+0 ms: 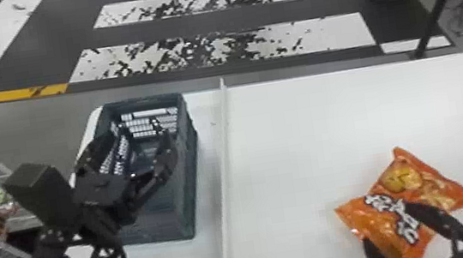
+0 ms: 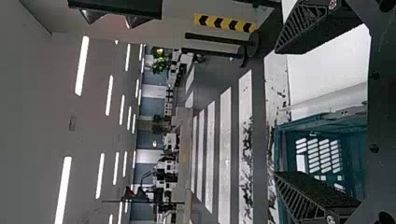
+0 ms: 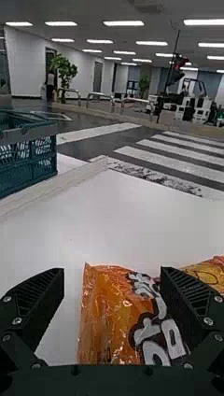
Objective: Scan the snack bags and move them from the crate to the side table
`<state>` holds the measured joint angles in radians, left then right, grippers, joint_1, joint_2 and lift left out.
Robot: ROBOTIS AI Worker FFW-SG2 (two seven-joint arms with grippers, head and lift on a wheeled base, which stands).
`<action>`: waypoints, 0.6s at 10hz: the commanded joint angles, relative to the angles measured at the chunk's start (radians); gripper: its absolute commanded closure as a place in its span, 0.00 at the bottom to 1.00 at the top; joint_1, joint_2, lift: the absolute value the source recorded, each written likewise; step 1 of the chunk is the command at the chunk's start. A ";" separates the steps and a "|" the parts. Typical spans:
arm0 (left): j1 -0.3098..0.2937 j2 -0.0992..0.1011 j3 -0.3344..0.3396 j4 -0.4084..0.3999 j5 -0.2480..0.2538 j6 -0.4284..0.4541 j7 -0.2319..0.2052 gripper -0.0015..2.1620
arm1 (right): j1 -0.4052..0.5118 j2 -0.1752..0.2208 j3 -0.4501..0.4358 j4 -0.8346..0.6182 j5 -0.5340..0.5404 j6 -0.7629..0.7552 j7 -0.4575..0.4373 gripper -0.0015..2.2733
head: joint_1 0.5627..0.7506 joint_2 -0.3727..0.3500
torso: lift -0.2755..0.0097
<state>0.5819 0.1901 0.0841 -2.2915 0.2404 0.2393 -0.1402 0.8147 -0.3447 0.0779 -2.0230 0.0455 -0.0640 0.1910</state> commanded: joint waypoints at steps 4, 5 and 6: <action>-0.001 0.002 -0.006 0.000 0.014 -0.001 -0.015 0.03 | 0.018 -0.025 0.111 0.083 0.126 -0.102 -0.180 0.08 | 0.70 0.64 | 0.66; -0.002 0.002 -0.006 0.003 0.016 -0.001 -0.015 0.03 | 0.006 -0.030 0.143 0.104 0.163 -0.078 -0.220 0.08 | 0.70 0.65 | 0.66; -0.005 0.002 -0.004 0.006 0.019 -0.001 -0.027 0.03 | -0.015 -0.046 0.183 0.135 0.226 -0.047 -0.283 0.08 | 0.70 0.66 | 0.66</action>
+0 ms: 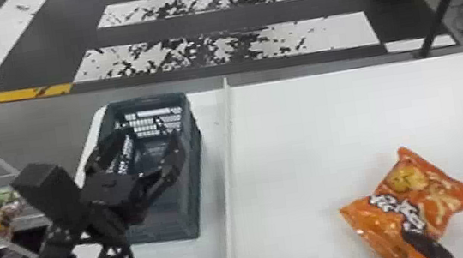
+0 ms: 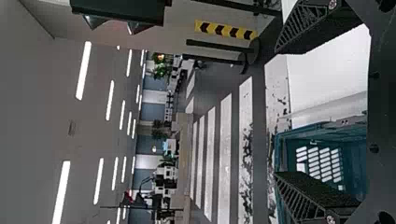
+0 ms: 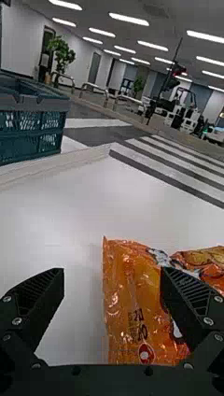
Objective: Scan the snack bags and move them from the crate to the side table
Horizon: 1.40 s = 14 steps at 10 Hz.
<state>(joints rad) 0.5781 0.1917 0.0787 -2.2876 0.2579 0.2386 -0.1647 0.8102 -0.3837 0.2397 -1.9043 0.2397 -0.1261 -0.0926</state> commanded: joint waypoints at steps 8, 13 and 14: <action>-0.001 -0.008 0.003 0.020 0.030 0.000 -0.039 0.03 | -0.088 -0.069 0.112 0.007 0.125 0.205 -0.279 0.99 | 0.70 0.56 | 0.66; -0.009 -0.011 -0.002 0.026 0.034 0.003 -0.053 0.03 | -0.075 -0.067 -0.076 -0.154 -0.166 0.122 -0.157 0.99 | 0.70 0.51 | 0.66; -0.012 -0.011 -0.008 0.028 0.034 0.003 -0.055 0.03 | -0.077 0.012 -0.178 -0.211 -0.376 0.116 -0.009 0.99 | 0.70 0.51 | 0.66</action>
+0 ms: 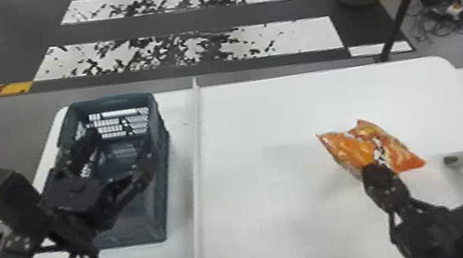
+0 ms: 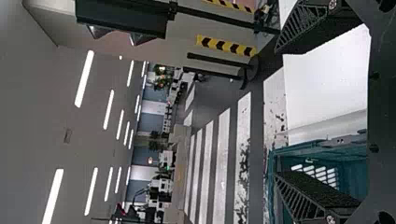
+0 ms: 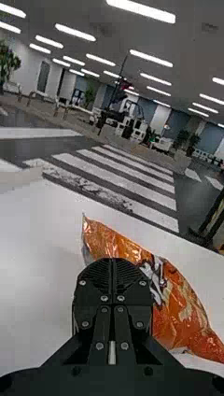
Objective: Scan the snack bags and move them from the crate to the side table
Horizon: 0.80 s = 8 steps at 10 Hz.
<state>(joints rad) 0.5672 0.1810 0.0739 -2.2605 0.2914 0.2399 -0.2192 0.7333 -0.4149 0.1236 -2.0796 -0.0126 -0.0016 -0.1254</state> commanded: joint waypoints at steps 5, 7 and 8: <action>-0.030 0.000 -0.029 0.015 -0.015 0.011 0.000 0.03 | -0.101 0.323 -0.415 -0.004 -1.106 0.486 0.382 0.99 | 0.70 0.44 | 0.66; -0.049 0.000 -0.062 0.026 -0.034 0.020 0.004 0.03 | -0.109 0.357 -0.522 0.035 -1.302 0.584 0.394 0.99 | 0.70 0.40 | 0.66; -0.070 0.000 -0.082 0.027 -0.044 0.045 0.009 0.03 | -0.114 0.373 -0.568 0.033 -1.388 0.618 0.389 0.99 | 0.70 0.38 | 0.66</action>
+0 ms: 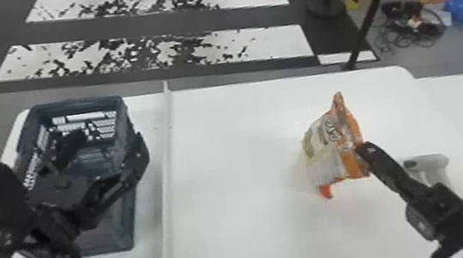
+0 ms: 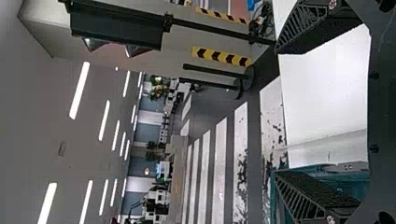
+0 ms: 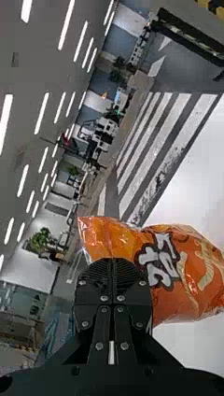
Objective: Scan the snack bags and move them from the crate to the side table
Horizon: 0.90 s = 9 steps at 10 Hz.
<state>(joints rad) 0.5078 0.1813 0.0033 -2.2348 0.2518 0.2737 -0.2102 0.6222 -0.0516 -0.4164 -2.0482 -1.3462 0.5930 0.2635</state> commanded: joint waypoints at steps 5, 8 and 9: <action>-0.051 0.000 -0.059 0.006 -0.039 0.063 0.014 0.03 | -0.015 0.027 -0.142 0.111 -0.211 0.075 -0.090 0.99 | 0.70 0.20 | 0.66; -0.041 0.000 -0.063 0.009 -0.037 0.057 0.020 0.03 | -0.012 0.052 -0.191 0.146 -0.047 0.084 -0.081 0.91 | 0.70 0.14 | 0.66; -0.041 0.000 -0.062 0.009 -0.037 0.057 0.020 0.03 | 0.007 0.052 -0.205 0.137 -0.018 0.100 -0.081 0.65 | 0.70 0.12 | 0.66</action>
<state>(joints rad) 0.4658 0.1810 -0.0588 -2.2252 0.2147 0.3313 -0.1902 0.6194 -0.0003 -0.6123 -1.9068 -1.3832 0.6837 0.1826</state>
